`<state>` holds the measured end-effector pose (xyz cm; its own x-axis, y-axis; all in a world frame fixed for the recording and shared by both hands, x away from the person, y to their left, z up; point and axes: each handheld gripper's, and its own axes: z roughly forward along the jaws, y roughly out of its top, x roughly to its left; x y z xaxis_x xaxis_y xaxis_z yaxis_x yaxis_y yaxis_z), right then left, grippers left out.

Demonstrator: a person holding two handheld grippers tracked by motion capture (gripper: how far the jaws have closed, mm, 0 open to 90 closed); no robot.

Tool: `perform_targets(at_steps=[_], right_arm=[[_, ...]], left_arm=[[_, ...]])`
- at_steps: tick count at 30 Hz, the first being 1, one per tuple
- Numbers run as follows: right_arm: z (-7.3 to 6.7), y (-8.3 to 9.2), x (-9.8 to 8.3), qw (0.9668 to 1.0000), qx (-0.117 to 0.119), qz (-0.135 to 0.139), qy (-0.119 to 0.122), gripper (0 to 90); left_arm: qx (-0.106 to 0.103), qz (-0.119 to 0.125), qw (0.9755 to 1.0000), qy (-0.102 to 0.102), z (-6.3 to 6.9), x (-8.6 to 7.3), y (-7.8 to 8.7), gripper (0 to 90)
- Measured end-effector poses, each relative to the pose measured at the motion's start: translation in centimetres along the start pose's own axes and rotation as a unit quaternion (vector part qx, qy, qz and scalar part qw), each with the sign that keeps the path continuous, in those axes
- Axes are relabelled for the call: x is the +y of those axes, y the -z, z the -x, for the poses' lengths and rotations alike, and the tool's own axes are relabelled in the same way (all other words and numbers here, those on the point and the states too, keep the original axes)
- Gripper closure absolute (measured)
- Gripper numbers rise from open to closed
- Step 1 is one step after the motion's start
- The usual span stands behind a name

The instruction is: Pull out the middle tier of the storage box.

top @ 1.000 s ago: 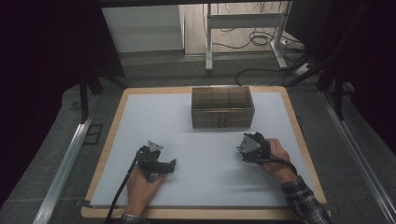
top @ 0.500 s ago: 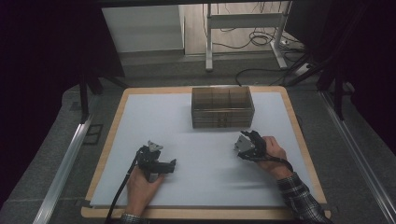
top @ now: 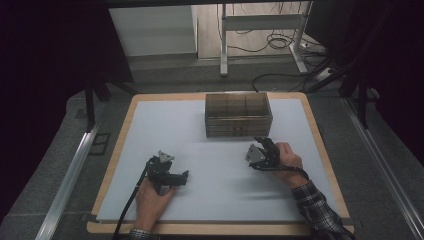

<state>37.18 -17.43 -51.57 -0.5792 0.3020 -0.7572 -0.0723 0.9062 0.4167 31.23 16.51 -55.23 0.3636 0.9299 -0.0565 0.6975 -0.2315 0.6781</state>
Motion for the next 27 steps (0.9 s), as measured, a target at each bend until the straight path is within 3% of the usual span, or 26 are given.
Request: perform_targets(at_steps=[14,21,27], right_arm=[[-0.3,-1.3,1.1,0.9982,-0.031,-0.005,0.051,53.1],[-0.7,-2.2,1.7,0.9931,-0.064,-0.014,0.098,57.7],[-0.8,-2.7,2.0,0.9902,-0.075,-0.020,0.116,60.7]], left_arm=[[0.000,0.000,1.0000,0.000,0.0,0.0,0.0,0.0],[0.000,0.000,1.0000,0.000,0.0,0.0,0.0,0.0],[0.000,0.000,1.0000,0.000,0.0,0.0,0.0,0.0]])
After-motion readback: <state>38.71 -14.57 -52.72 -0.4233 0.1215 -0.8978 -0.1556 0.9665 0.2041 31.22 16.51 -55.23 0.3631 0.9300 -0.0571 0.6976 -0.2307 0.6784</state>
